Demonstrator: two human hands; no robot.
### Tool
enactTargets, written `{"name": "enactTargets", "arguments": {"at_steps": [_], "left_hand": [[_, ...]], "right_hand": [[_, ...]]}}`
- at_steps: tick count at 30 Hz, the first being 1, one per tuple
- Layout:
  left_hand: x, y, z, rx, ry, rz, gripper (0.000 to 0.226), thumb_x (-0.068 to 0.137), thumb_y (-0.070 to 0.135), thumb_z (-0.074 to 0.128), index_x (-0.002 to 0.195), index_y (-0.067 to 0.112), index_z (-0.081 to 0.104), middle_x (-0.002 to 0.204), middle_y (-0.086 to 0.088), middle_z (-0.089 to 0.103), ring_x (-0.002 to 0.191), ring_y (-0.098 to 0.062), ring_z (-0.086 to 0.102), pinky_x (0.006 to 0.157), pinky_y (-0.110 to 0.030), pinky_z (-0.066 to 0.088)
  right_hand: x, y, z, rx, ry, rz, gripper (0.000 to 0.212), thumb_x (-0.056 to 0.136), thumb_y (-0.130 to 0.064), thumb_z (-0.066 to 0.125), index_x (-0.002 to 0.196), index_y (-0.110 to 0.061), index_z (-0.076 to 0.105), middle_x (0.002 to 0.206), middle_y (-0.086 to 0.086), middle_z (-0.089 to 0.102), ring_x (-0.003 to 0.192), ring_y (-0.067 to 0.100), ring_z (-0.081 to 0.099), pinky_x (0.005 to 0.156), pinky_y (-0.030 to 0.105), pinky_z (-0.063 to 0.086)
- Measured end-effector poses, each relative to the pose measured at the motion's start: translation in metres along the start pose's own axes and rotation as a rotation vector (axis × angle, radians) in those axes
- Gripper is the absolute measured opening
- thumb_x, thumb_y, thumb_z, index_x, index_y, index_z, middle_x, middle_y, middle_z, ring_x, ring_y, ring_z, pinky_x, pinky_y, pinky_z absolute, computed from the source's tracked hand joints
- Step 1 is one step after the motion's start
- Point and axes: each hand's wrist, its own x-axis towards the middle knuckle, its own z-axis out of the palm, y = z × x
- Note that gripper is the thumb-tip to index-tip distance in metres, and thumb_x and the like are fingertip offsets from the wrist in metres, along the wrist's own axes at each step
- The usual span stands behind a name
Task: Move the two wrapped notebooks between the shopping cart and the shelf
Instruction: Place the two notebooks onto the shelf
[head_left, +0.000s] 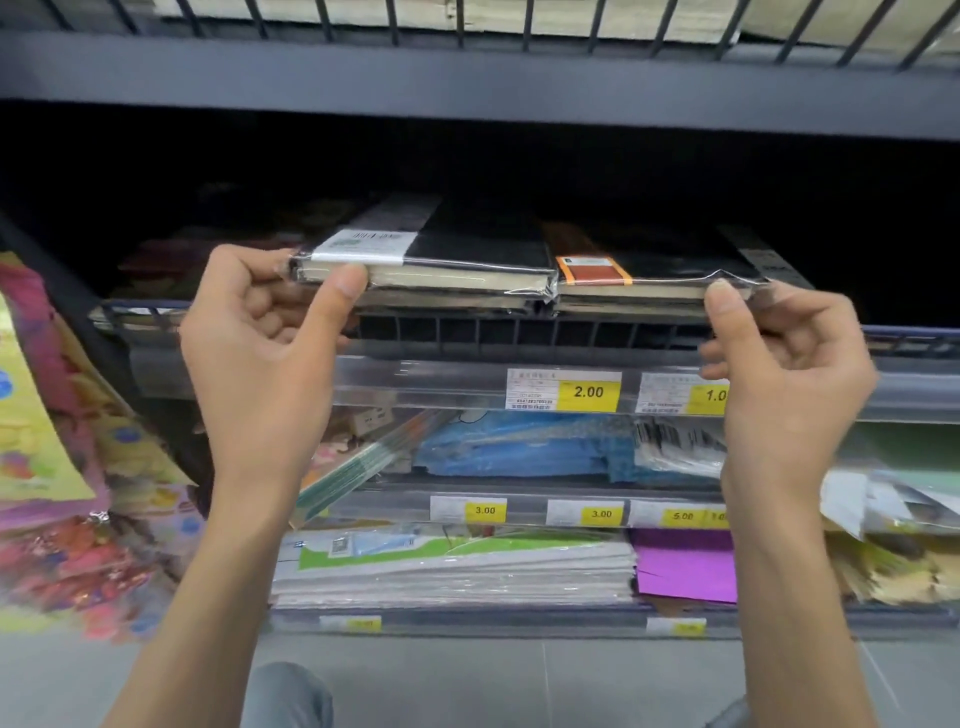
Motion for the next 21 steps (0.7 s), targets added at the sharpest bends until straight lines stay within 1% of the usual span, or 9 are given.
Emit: {"name": "enactTargets", "arguments": {"at_steps": [3, 6, 8, 10, 12, 16, 17, 19, 21], "left_hand": [[0.002, -0.005, 0.003, 0.031, 0.017, -0.026, 0.031, 0.088, 0.045, 0.072, 0.096, 0.025, 0.05, 0.09, -0.008, 0.066, 0.083, -0.023, 0.068, 0.072, -0.038, 0.057], [0.001, -0.01, 0.004, 0.045, 0.018, -0.026, 0.036, 0.089, 0.048, 0.071, 0.1, 0.022, 0.05, 0.094, -0.012, 0.067, 0.085, -0.029, 0.067, 0.076, -0.049, 0.055], [0.001, -0.012, 0.005, 0.047, 0.02, -0.034, 0.039, 0.089, 0.049, 0.071, 0.102, 0.019, 0.05, 0.095, -0.012, 0.066, 0.086, -0.029, 0.067, 0.076, -0.05, 0.055], [0.002, -0.013, 0.005, 0.039, 0.015, -0.036, 0.04, 0.088, 0.051, 0.07, 0.102, 0.019, 0.05, 0.094, -0.013, 0.066, 0.086, -0.031, 0.066, 0.075, -0.051, 0.054], [0.003, -0.012, 0.006, 0.035, 0.011, -0.031, 0.041, 0.088, 0.051, 0.069, 0.102, 0.018, 0.05, 0.093, -0.014, 0.065, 0.084, -0.032, 0.066, 0.074, -0.05, 0.054], [0.003, -0.011, 0.009, 0.038, 0.018, -0.021, 0.038, 0.09, 0.048, 0.069, 0.102, 0.017, 0.05, 0.087, -0.011, 0.063, 0.077, -0.03, 0.064, 0.07, -0.039, 0.054], [0.003, -0.011, 0.01, 0.038, 0.022, -0.02, 0.037, 0.09, 0.047, 0.069, 0.101, 0.018, 0.05, 0.083, -0.005, 0.062, 0.074, -0.026, 0.063, 0.067, -0.034, 0.052], [0.003, -0.011, 0.011, 0.048, 0.038, -0.023, 0.035, 0.09, 0.044, 0.07, 0.1, 0.018, 0.05, 0.075, 0.008, 0.055, 0.066, -0.009, 0.055, 0.065, -0.022, 0.045], [0.004, -0.011, 0.011, 0.071, 0.053, -0.026, 0.032, 0.089, 0.043, 0.071, 0.099, 0.019, 0.051, 0.071, 0.014, 0.051, 0.063, -0.001, 0.048, 0.066, -0.016, 0.04]], "right_hand": [[0.002, 0.005, -0.001, -0.052, 0.01, 0.016, 0.029, 0.086, -0.036, 0.078, 0.1, -0.018, 0.061, 0.09, 0.003, 0.069, 0.076, 0.032, 0.066, 0.066, 0.039, 0.055], [0.003, 0.009, -0.001, -0.085, 0.006, 0.026, 0.028, 0.083, -0.041, 0.079, 0.098, -0.023, 0.063, 0.094, 0.006, 0.071, 0.083, 0.032, 0.067, 0.073, 0.047, 0.056], [0.004, 0.01, -0.002, -0.096, 0.015, 0.036, 0.033, 0.082, -0.042, 0.08, 0.101, -0.019, 0.065, 0.092, 0.003, 0.07, 0.079, 0.022, 0.065, 0.073, 0.042, 0.055], [0.005, 0.009, -0.003, -0.099, 0.033, 0.031, 0.039, 0.081, -0.041, 0.08, 0.103, -0.012, 0.065, 0.087, 0.0, 0.066, 0.074, 0.013, 0.059, 0.071, 0.032, 0.053], [0.007, 0.008, -0.003, -0.11, 0.047, 0.01, 0.039, 0.081, -0.04, 0.081, 0.101, -0.011, 0.065, 0.083, -0.002, 0.063, 0.071, 0.01, 0.055, 0.069, 0.024, 0.049], [0.009, 0.007, -0.004, -0.137, 0.044, 0.001, 0.04, 0.08, -0.039, 0.082, 0.1, -0.009, 0.065, 0.081, 0.003, 0.059, 0.068, 0.011, 0.051, 0.066, 0.021, 0.047], [0.01, 0.008, -0.004, -0.142, 0.042, 0.0, 0.04, 0.081, -0.039, 0.082, 0.1, -0.008, 0.066, 0.08, 0.004, 0.059, 0.067, 0.011, 0.05, 0.066, 0.021, 0.047], [0.011, 0.008, -0.004, -0.15, 0.043, -0.004, 0.04, 0.081, -0.039, 0.082, 0.1, -0.007, 0.067, 0.079, 0.004, 0.058, 0.066, 0.009, 0.049, 0.065, 0.021, 0.046], [0.013, 0.008, -0.003, -0.152, 0.049, -0.006, 0.04, 0.081, -0.039, 0.082, 0.1, -0.007, 0.067, 0.076, 0.0, 0.056, 0.064, 0.007, 0.048, 0.066, 0.019, 0.045]]}}
